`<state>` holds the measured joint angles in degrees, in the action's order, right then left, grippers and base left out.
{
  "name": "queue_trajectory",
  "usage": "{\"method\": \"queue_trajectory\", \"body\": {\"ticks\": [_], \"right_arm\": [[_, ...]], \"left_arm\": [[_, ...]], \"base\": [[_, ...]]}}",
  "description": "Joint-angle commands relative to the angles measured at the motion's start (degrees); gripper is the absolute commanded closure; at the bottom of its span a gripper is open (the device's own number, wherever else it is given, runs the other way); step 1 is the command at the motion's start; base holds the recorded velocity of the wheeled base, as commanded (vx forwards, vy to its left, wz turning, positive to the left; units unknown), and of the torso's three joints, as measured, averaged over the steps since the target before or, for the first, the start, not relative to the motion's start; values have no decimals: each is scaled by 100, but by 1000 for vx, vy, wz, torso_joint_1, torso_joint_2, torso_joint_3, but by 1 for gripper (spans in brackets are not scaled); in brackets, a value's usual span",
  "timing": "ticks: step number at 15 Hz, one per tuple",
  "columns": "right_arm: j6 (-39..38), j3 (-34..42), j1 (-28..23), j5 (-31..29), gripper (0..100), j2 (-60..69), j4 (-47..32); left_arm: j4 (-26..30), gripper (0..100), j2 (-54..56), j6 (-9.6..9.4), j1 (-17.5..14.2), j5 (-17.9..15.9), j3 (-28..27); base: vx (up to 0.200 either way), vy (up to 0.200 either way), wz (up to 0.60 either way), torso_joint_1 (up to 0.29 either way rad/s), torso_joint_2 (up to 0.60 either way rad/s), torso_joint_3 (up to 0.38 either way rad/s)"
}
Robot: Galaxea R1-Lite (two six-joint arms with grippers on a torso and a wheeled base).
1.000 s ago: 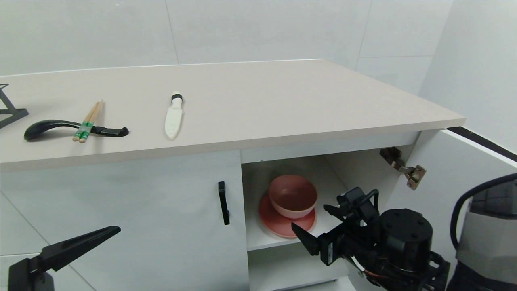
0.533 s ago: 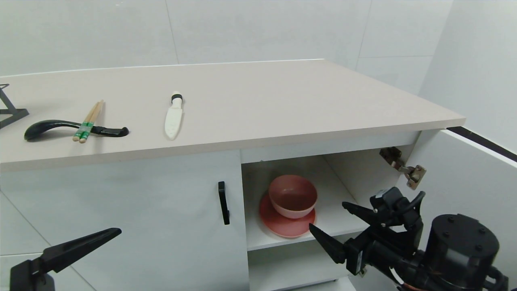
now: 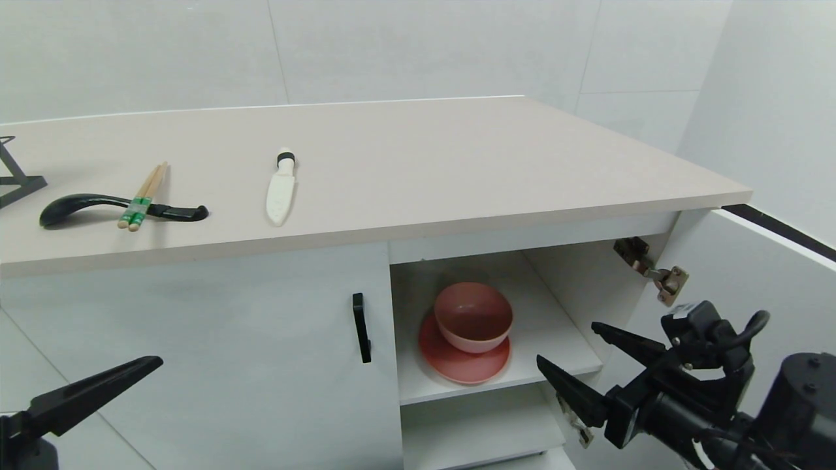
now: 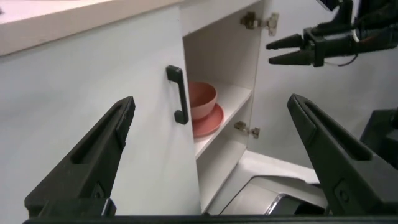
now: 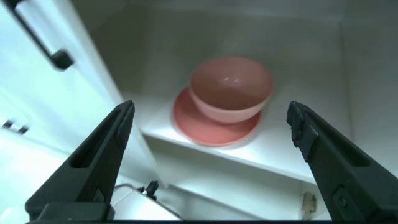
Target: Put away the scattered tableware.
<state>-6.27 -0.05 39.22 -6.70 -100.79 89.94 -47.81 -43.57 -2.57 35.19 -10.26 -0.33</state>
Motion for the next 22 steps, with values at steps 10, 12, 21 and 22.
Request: {"method": "queue_trajectory", "body": {"ticks": [10,12,21,22], "right_arm": [[644,5,-476,-6,0,789,6],[688,5,-485,-68,0,947,6],[679,5,-749,-191,0,1993,-706],[679,5,-846,-191,0,2081,-943]], "left_arm": [[3577,0,3531,275,-2008,60,-617],[3806,0,3601,284,-2043,631,-574],[4104,0,3777,231,-2904,1299,-644],[4113,0,3803,240,-2992,1334,-565]], "base": [[0,0,0,0,0,0],[0,0,0,0,0,0],[0,0,0,0,0,0],[0,0,0,0,0,0]]}}
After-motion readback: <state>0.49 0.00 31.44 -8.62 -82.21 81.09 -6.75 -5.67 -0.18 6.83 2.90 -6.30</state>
